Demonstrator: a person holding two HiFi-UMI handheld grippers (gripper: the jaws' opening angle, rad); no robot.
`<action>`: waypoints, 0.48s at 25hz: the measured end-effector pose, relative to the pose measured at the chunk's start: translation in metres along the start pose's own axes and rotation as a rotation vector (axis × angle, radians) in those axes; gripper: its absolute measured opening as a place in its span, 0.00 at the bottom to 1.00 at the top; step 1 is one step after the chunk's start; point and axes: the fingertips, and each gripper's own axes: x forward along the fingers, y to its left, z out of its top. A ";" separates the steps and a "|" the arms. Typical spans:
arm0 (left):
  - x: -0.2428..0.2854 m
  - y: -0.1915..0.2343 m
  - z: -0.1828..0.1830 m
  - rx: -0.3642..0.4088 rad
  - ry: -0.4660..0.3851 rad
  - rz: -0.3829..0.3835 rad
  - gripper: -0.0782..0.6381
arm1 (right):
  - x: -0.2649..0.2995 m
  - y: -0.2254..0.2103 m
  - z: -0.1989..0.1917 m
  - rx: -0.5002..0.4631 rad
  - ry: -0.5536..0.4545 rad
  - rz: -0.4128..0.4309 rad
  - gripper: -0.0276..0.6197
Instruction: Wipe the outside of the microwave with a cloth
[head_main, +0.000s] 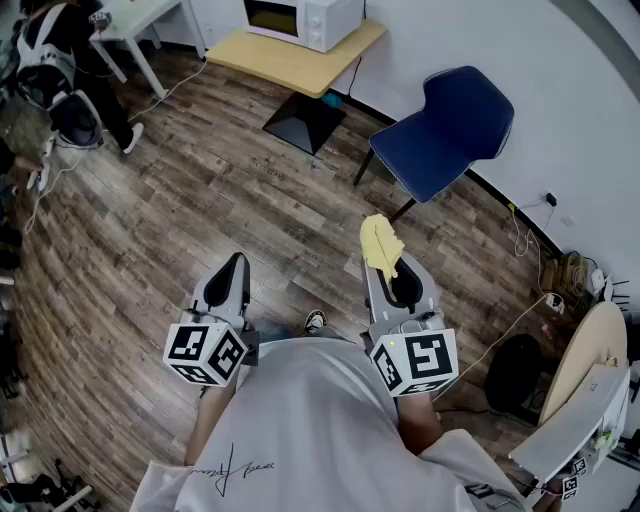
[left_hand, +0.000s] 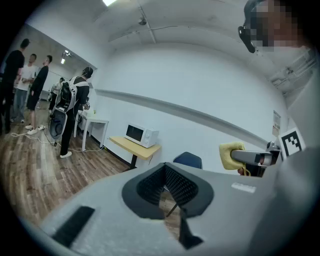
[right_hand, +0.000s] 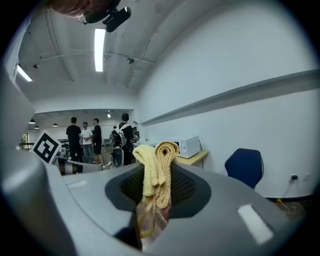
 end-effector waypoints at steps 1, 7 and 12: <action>0.002 -0.001 0.000 0.004 0.000 -0.003 0.12 | 0.001 -0.003 -0.002 0.001 0.002 -0.003 0.22; 0.006 -0.003 0.001 0.011 0.004 0.007 0.12 | 0.005 -0.015 -0.015 0.055 0.027 -0.008 0.22; 0.019 0.009 0.001 0.034 0.016 0.032 0.12 | 0.022 -0.025 -0.021 0.073 0.051 -0.012 0.22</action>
